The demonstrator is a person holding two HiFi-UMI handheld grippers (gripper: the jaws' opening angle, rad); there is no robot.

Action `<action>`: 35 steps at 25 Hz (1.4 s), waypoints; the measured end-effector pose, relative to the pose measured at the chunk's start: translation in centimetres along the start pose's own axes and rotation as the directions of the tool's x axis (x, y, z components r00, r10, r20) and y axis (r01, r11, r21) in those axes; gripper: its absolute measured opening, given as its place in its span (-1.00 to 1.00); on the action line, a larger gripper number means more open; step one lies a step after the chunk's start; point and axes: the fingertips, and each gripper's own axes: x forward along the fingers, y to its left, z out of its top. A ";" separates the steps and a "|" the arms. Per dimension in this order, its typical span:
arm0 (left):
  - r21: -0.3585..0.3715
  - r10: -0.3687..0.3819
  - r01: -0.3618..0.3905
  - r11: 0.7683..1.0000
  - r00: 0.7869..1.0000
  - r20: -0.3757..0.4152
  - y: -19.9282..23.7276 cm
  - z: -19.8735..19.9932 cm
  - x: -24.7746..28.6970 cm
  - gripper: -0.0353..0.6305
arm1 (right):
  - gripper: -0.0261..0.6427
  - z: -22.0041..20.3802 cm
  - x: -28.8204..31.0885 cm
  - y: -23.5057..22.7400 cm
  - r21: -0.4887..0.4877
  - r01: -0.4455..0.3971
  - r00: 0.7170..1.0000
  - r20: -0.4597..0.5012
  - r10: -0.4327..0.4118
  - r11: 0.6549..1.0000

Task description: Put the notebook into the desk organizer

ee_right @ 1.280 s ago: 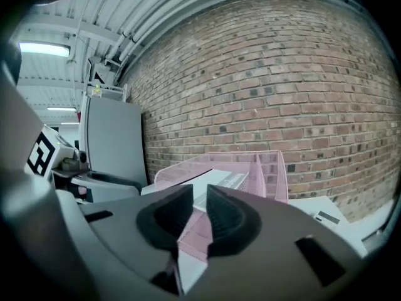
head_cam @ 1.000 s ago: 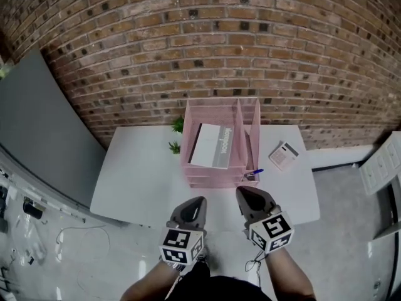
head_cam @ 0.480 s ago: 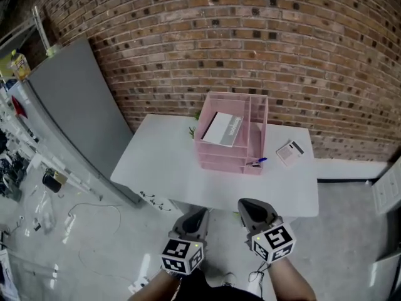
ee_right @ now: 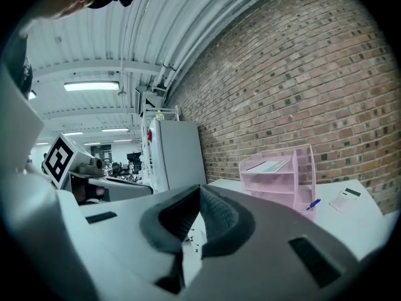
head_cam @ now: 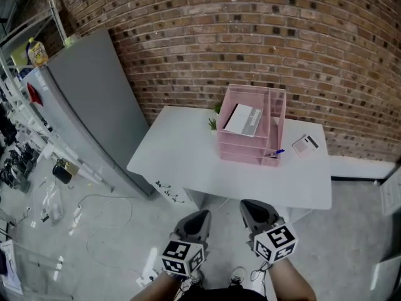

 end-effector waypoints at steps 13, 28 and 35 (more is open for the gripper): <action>0.025 -0.181 0.180 0.983 0.983 0.017 3.1 0.0 -3.2 -0.88 | -0.91 -0.3 0.1 5.8 -0.026 0.184 0.983 -0.006 -0.184 0.983; 0.032 -0.306 0.306 0.952 0.952 -0.002 4.4 -0.5 -4.2 -0.88 | -0.91 -1.1 0.2 8.3 -0.015 0.308 0.951 -0.013 -0.308 0.951; 0.029 -0.310 0.311 0.950 0.951 -0.017 5.1 -1.2 -4.4 -0.88 | -0.91 -1.6 0.3 8.7 -0.003 0.322 0.947 -0.011 -0.322 0.947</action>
